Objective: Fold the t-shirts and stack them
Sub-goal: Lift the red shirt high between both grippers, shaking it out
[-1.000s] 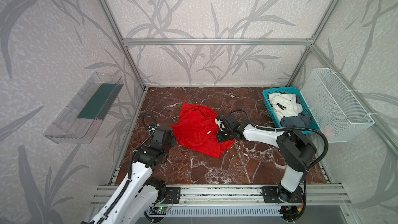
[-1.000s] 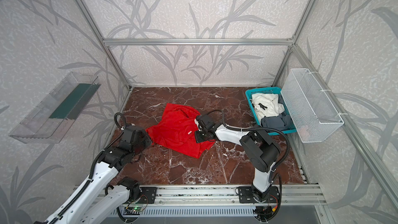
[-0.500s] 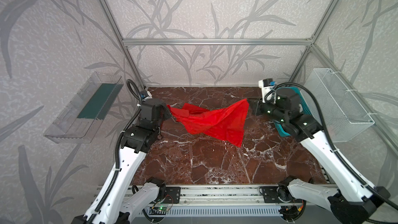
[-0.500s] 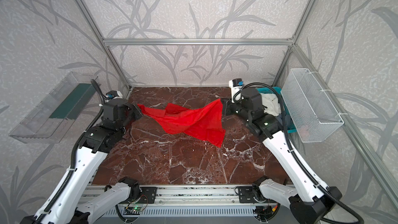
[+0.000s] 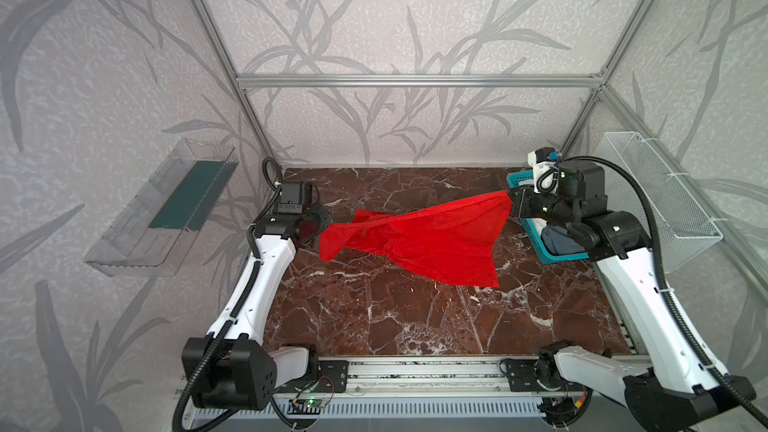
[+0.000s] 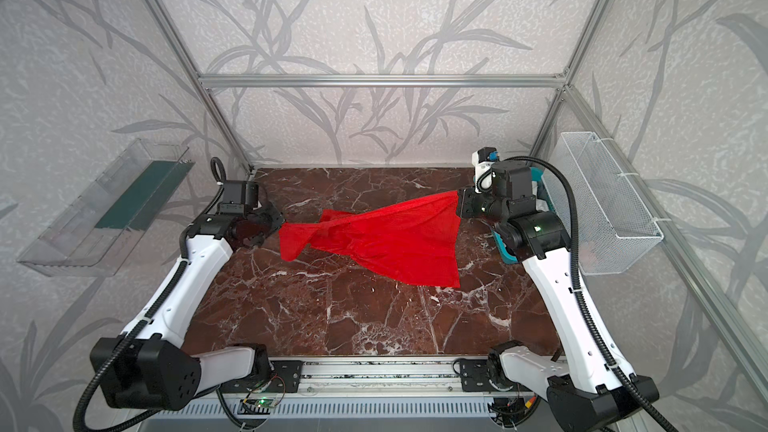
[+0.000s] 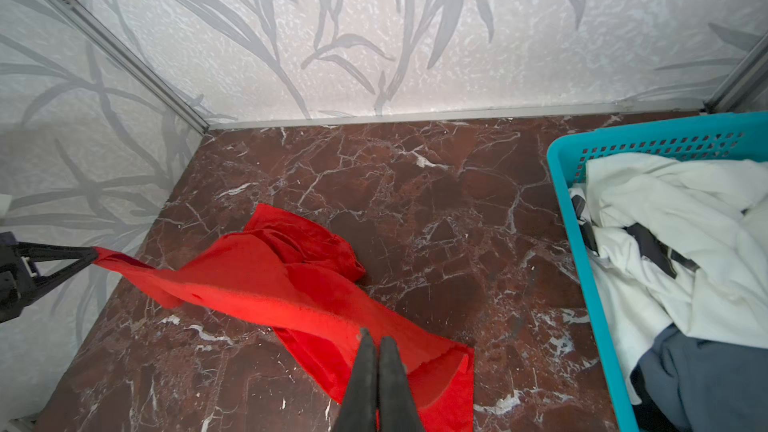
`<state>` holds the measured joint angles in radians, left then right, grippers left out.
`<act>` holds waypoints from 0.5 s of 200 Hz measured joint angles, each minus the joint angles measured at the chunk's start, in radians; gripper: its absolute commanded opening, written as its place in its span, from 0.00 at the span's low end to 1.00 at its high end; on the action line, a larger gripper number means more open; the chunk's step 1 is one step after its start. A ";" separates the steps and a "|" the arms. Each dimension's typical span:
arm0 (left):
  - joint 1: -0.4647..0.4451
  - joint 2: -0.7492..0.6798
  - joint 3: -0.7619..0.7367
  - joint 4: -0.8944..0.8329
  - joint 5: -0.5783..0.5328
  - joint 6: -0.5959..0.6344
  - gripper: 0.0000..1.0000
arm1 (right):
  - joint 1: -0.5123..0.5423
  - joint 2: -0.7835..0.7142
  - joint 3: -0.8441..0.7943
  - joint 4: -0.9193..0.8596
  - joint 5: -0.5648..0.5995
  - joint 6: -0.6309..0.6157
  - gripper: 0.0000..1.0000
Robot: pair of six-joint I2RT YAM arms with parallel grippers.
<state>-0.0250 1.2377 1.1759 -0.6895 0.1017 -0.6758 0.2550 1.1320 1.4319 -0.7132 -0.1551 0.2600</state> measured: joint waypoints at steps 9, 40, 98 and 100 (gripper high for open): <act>0.000 -0.005 0.058 -0.022 0.025 0.020 0.00 | 0.000 -0.009 0.012 0.007 -0.027 0.000 0.00; -0.001 0.017 0.341 -0.036 0.050 0.104 0.00 | 0.000 0.049 0.177 0.013 -0.072 -0.005 0.00; -0.001 0.197 0.901 -0.099 0.060 0.227 0.00 | -0.001 0.262 0.686 -0.013 -0.070 -0.048 0.00; -0.001 0.203 0.916 -0.102 0.061 0.230 0.00 | -0.001 0.269 0.708 -0.019 -0.070 -0.049 0.00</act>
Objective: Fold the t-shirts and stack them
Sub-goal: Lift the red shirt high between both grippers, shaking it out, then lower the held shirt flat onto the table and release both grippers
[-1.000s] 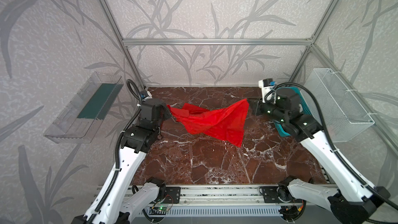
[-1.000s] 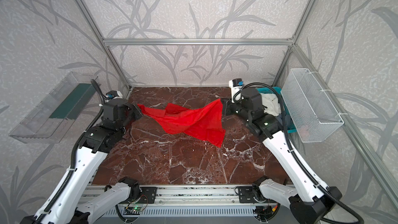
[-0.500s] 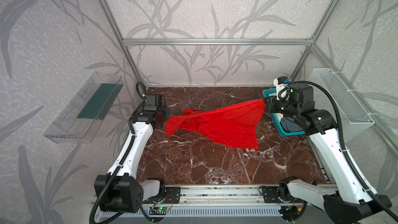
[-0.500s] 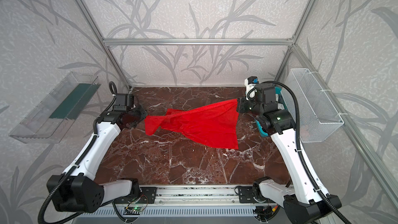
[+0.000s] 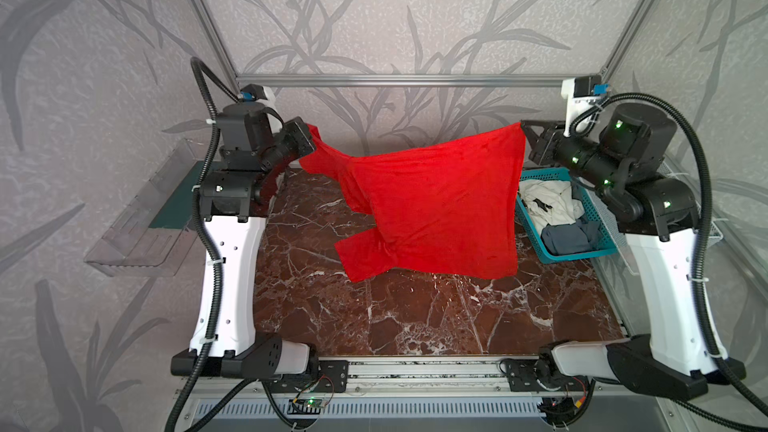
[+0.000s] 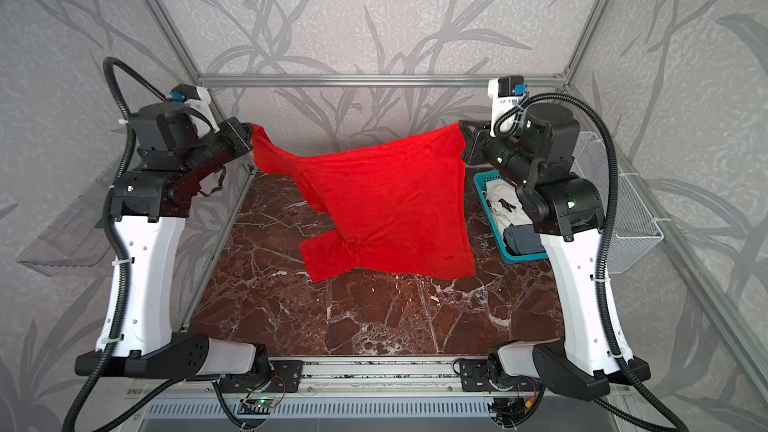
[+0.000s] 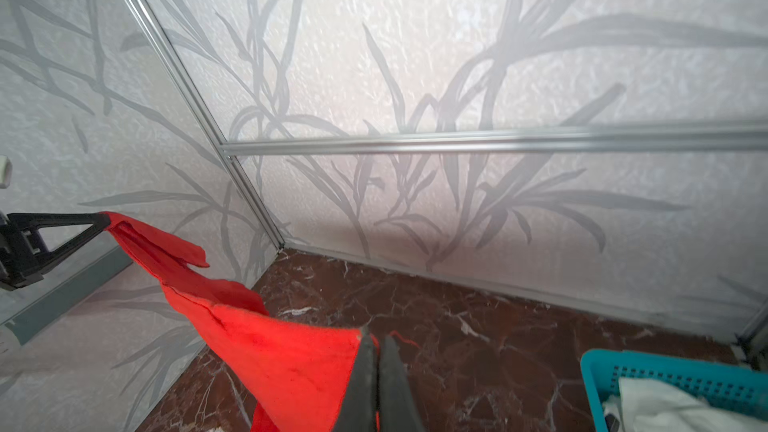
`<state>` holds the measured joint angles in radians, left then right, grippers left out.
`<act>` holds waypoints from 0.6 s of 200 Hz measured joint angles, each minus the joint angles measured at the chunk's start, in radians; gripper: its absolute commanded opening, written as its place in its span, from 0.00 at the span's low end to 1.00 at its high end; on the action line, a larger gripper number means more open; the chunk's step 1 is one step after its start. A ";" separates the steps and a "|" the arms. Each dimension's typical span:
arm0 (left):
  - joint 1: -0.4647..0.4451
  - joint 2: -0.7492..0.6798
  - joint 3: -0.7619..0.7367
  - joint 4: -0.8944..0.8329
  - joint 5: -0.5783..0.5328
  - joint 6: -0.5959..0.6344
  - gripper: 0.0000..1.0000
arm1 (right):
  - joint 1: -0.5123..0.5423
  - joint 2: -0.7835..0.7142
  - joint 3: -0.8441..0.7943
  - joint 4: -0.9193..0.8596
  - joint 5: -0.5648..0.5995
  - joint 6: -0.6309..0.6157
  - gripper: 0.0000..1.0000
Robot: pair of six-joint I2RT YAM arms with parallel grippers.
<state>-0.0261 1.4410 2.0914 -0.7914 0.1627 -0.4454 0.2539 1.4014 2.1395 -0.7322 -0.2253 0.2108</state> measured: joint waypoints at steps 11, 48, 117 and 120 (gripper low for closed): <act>0.000 0.043 0.105 -0.010 0.001 0.012 0.00 | 0.000 0.056 0.133 -0.015 -0.002 -0.004 0.00; 0.000 0.104 0.364 0.011 0.002 0.051 0.00 | 0.000 0.162 0.461 -0.058 -0.023 0.001 0.00; 0.000 -0.014 0.423 0.125 -0.009 0.089 0.00 | 0.000 0.041 0.404 -0.049 -0.072 0.028 0.00; 0.000 -0.020 0.423 0.127 -0.009 0.090 0.00 | 0.000 0.040 0.407 -0.050 -0.072 0.028 0.00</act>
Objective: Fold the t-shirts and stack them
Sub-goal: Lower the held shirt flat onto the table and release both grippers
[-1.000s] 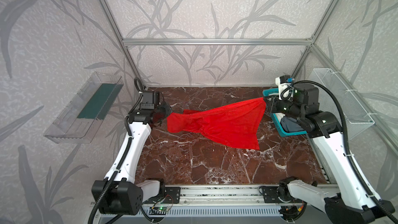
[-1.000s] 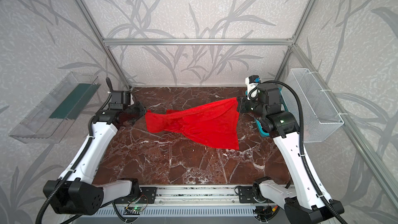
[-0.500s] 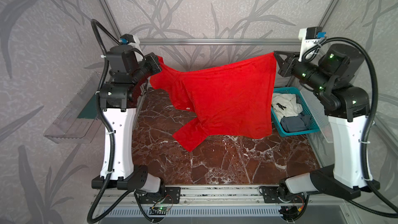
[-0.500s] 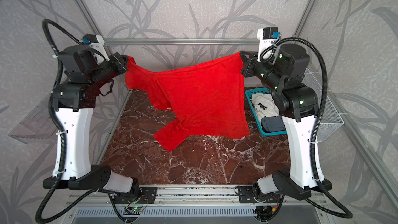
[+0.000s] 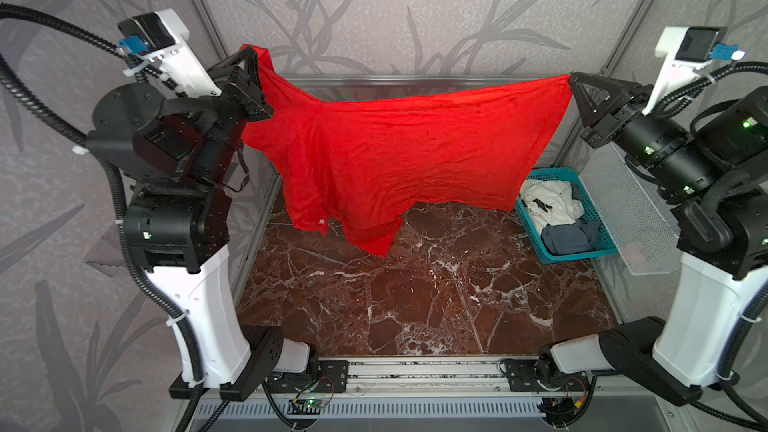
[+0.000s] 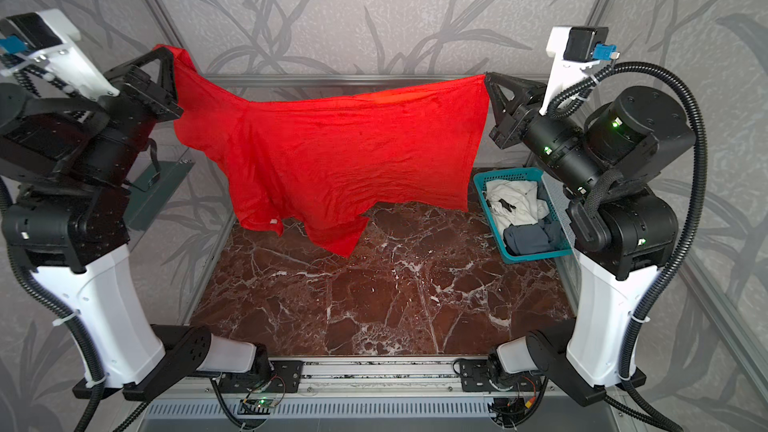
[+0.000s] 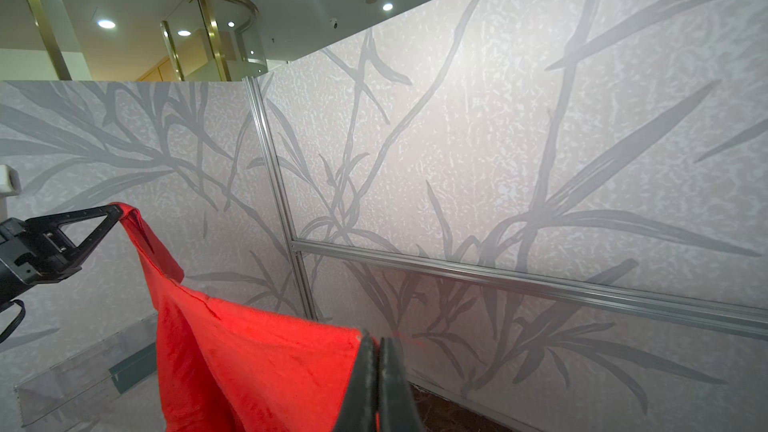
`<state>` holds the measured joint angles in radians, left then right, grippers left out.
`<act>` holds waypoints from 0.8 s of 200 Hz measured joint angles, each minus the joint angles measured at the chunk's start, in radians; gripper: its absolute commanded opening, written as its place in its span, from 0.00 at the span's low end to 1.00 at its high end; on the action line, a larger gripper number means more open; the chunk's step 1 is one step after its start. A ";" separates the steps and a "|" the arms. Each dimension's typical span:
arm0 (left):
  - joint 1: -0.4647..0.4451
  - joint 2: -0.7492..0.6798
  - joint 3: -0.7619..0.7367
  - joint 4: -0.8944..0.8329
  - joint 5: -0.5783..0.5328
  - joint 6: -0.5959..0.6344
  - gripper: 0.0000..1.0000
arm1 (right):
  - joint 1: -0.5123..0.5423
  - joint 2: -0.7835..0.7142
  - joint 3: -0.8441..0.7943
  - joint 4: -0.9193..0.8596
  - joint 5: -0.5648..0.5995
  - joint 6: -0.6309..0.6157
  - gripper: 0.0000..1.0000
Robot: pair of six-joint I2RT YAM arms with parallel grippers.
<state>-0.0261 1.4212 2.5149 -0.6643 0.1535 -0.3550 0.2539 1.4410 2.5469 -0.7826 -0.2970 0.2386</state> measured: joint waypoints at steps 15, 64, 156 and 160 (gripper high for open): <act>0.000 -0.022 0.000 0.008 -0.001 0.006 0.00 | 0.000 0.000 0.027 -0.006 -0.006 0.004 0.00; -0.003 -0.098 0.000 0.031 0.005 0.012 0.00 | 0.000 -0.051 0.046 0.002 -0.039 0.039 0.00; -0.014 -0.009 -0.080 0.042 -0.079 0.075 0.00 | -0.001 -0.115 -0.227 0.023 0.118 -0.082 0.00; -0.013 0.016 -0.103 0.043 -0.080 0.075 0.00 | -0.005 -0.116 -0.275 0.031 0.131 -0.092 0.00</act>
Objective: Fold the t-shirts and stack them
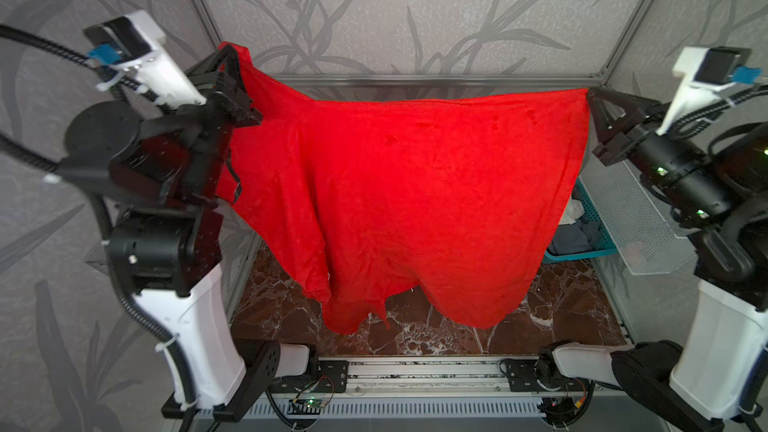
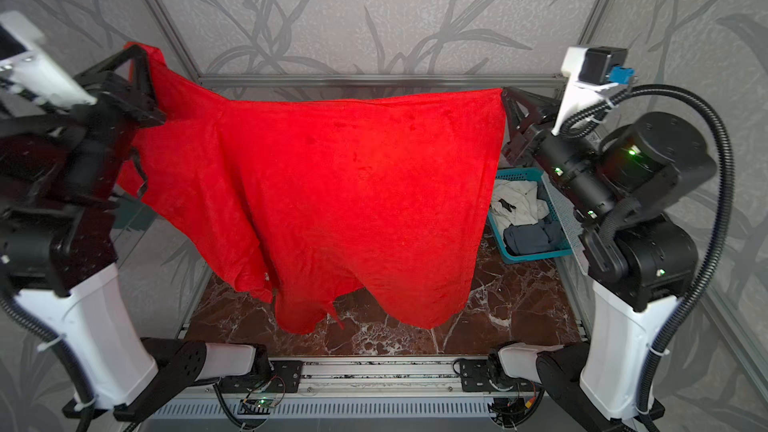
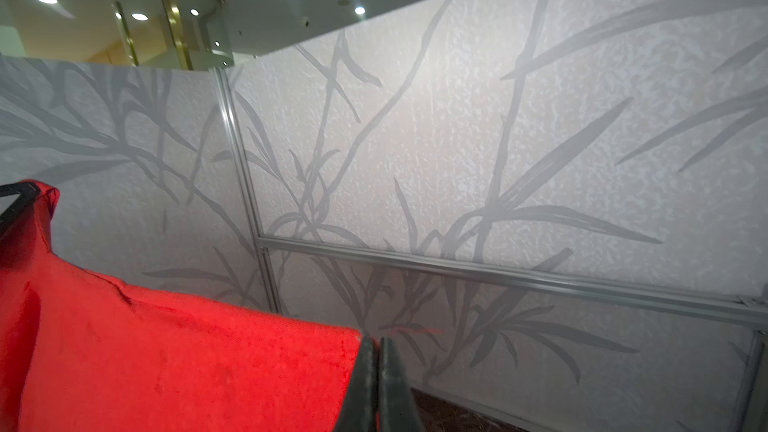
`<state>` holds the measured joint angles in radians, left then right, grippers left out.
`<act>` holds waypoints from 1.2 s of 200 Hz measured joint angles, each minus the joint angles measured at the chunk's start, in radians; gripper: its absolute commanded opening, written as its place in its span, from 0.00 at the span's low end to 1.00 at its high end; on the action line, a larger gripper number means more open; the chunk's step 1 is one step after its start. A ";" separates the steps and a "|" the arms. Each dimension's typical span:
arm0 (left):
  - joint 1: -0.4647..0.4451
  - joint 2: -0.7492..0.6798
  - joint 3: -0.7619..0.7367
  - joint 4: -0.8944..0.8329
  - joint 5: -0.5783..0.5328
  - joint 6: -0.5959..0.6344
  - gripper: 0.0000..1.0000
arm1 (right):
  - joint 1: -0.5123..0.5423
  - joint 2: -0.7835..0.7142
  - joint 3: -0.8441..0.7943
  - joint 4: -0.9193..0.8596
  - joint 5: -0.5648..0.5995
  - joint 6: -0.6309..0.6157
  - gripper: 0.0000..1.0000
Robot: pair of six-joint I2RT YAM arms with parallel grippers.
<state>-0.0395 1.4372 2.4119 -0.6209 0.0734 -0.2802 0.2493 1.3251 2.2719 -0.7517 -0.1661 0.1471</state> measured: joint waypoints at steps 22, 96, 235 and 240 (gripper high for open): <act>0.000 0.111 -0.186 0.028 -0.006 -0.008 0.00 | -0.028 -0.005 -0.269 0.078 0.044 -0.025 0.00; -0.025 0.293 -0.958 0.186 0.006 -0.113 0.00 | -0.102 0.080 -1.167 0.505 0.045 0.028 0.00; -0.114 1.098 0.116 -0.022 0.005 0.023 0.38 | -0.158 0.821 -0.484 0.583 0.114 -0.033 0.49; -0.113 1.151 0.208 -0.042 0.026 0.031 0.41 | -0.159 0.849 -0.443 0.573 0.116 -0.039 0.61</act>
<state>-0.1528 2.5877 2.6202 -0.6628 0.0990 -0.2497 0.0902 2.1742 1.8286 -0.1791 -0.0505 0.1078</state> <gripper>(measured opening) 0.245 0.205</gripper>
